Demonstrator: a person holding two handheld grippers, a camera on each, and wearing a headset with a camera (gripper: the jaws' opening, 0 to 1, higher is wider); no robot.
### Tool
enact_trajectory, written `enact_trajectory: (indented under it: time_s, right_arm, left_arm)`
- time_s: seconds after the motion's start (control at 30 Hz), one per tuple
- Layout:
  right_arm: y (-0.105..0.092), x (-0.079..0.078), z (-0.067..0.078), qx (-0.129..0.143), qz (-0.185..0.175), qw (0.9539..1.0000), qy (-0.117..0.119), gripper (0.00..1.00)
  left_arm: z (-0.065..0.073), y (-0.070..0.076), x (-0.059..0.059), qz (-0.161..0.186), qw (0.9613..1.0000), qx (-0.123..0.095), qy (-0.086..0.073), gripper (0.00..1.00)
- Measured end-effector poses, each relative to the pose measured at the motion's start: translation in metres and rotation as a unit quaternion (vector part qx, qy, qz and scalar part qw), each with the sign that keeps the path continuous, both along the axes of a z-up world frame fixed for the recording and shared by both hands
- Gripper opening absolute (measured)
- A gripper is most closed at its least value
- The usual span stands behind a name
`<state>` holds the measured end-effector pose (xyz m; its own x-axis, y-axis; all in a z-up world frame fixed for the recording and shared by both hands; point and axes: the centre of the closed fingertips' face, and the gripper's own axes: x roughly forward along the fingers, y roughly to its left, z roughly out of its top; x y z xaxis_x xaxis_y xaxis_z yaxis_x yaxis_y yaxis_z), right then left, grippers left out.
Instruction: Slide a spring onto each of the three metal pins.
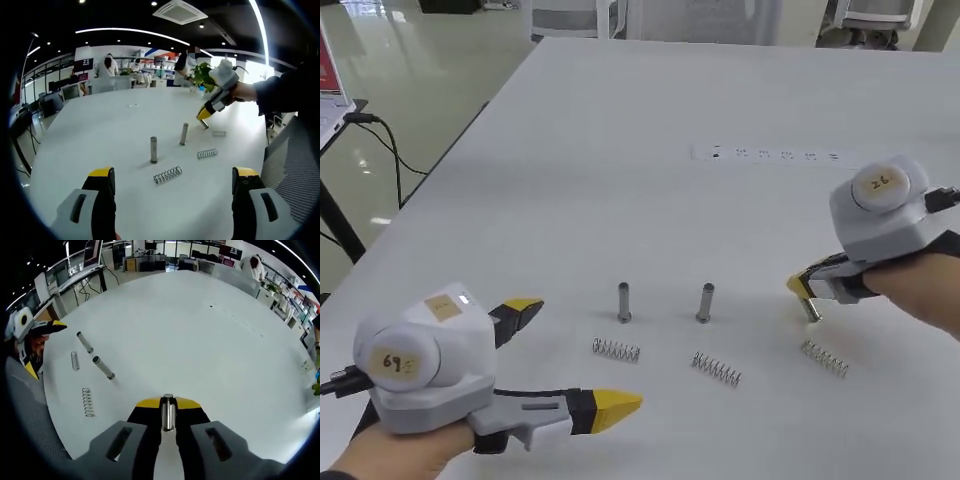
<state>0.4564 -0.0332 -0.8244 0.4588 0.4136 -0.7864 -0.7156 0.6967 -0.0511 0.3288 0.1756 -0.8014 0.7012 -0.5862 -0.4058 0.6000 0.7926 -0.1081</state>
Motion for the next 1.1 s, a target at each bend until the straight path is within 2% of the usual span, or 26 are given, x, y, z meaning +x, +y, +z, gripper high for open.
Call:
enact_trajectory:
  time_s: [0.5, 0.77, 1.1]
  right_arm:
    - [-0.008, -0.013, 0.007, 0.025, -0.026, 0.9993, -0.007, 0.1]
    - [-0.014, -0.019, 0.01, 0.044, -0.038, 0.998, -0.023, 0.1]
    - [-0.019, -0.024, 0.012, 0.061, -0.052, 0.9964, -0.028, 0.1]
  left_arm:
    - [0.001, -0.003, -0.001, -0.005, 1.0, 0.0, -0.001, 0.97]
    - [0.001, -0.002, -0.003, -0.004, 1.0, 0.0, -0.002, 0.97]
    - [0.001, -0.003, -0.003, -0.005, 1.0, 0.0, -0.002, 0.97]
